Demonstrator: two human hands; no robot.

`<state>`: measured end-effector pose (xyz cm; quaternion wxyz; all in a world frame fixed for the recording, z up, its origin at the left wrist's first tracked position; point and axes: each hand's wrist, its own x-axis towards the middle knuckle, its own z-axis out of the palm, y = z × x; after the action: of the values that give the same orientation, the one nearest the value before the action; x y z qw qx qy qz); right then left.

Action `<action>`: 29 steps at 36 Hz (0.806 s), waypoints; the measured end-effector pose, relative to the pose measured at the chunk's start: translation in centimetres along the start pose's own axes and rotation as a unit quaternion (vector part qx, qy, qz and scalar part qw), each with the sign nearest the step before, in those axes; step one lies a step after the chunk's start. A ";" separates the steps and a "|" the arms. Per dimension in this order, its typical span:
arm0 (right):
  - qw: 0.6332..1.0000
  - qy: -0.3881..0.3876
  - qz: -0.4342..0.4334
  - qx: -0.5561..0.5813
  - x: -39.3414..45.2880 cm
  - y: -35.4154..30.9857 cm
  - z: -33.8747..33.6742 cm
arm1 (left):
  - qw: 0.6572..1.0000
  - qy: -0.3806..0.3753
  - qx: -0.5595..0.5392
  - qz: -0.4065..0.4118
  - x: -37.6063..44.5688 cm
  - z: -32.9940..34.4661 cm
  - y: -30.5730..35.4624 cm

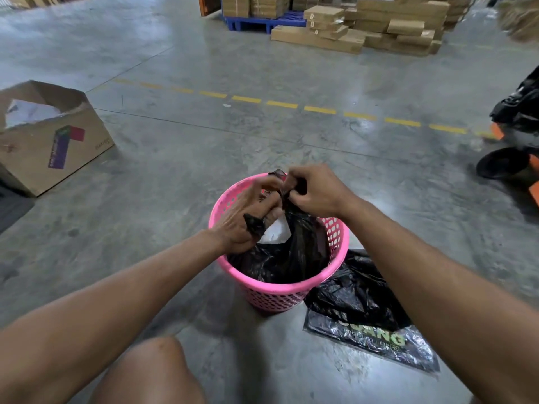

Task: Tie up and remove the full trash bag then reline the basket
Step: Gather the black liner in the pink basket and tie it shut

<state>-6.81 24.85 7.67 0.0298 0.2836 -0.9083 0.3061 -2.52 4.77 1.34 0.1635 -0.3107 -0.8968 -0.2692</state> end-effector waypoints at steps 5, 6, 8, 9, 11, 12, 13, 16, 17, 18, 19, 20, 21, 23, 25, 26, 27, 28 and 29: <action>0.996 0.026 0.047 0.078 -1.1 2.1 1.2 | 0.984 0.110 -0.011 -0.139 0.4 -0.1 -0.8; 0.993 0.029 0.058 0.094 -1.1 2.6 1.3 | 0.984 0.090 0.038 -0.152 0.2 -0.1 -1.3; 0.988 0.038 0.093 0.121 -1.3 3.6 1.5 | 0.979 0.019 0.108 -0.169 -0.8 -0.2 -2.5; 0.985 0.041 0.115 0.126 -1.4 4.2 1.4 | 0.974 -0.021 0.143 -0.176 -1.4 -0.2 -3.2; 0.981 0.038 0.158 0.104 -2.0 5.6 1.4 | 0.947 -0.104 0.233 -0.193 -2.6 -0.7 -4.5; 0.980 0.030 0.179 0.081 -2.4 6.4 1.3 | 0.928 -0.144 0.277 -0.202 -3.1 -1.0 -5.0; 0.978 0.019 0.199 0.053 -2.8 7.0 1.4 | 0.910 -0.179 0.312 -0.207 -3.4 -1.4 -5.1; 0.972 0.001 0.234 -0.027 -3.8 8.6 1.8 | 0.874 -0.232 0.378 -0.200 -4.2 -1.6 -4.8; 0.970 -0.001 0.240 -0.047 -4.0 8.8 2.0 | 0.865 -0.244 0.391 -0.199 -4.4 -1.5 -4.7; 0.968 -0.001 0.245 -0.061 -4.2 8.8 2.0 | 0.857 -0.252 0.403 -0.198 -4.5 -1.4 -4.7; 0.966 -0.001 0.248 -0.073 -4.2 8.6 2.1 | 0.850 -0.260 0.411 -0.201 -4.5 -1.5 -4.7; 0.964 -0.002 0.251 -0.085 -4.2 8.4 2.2 | 0.846 -0.267 0.415 -0.203 -4.5 -1.6 -4.8; 0.963 -0.003 0.252 -0.098 -4.1 8.1 2.2 | 0.842 -0.274 0.417 -0.203 -4.6 -1.7 -4.9; 0.959 -0.007 0.257 -0.120 -3.8 7.8 2.1 | 0.837 -0.285 0.421 -0.201 -4.7 -1.7 -5.2; 0.955 -0.009 0.266 -0.135 -3.4 7.6 1.9 | 0.839 -0.289 0.414 -0.201 -4.8 -1.9 -5.4; 0.953 -0.012 0.267 -0.140 -3.3 7.6 1.8 | 0.843 -0.290 0.405 -0.202 -4.9 -1.9 -5.5; 0.953 -0.018 0.269 -0.140 -3.2 7.6 1.7 | 0.849 -0.291 0.390 -0.206 -4.9 -2.1 -5.6; 0.953 -0.027 0.271 -0.137 -3.1 7.5 1.5 | 0.855 -0.294 0.368 -0.215 -5.0 -2.1 -5.9; 0.953 -0.038 0.271 -0.132 -3.1 7.5 1.2 | 0.867 -0.286 0.340 -0.226 -5.0 -2.3 -5.9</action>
<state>-8.07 30.53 1.93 -0.0516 0.0316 -0.9838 0.1689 -2.29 -2.85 -1.38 -0.0703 -0.0883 -0.9859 0.1233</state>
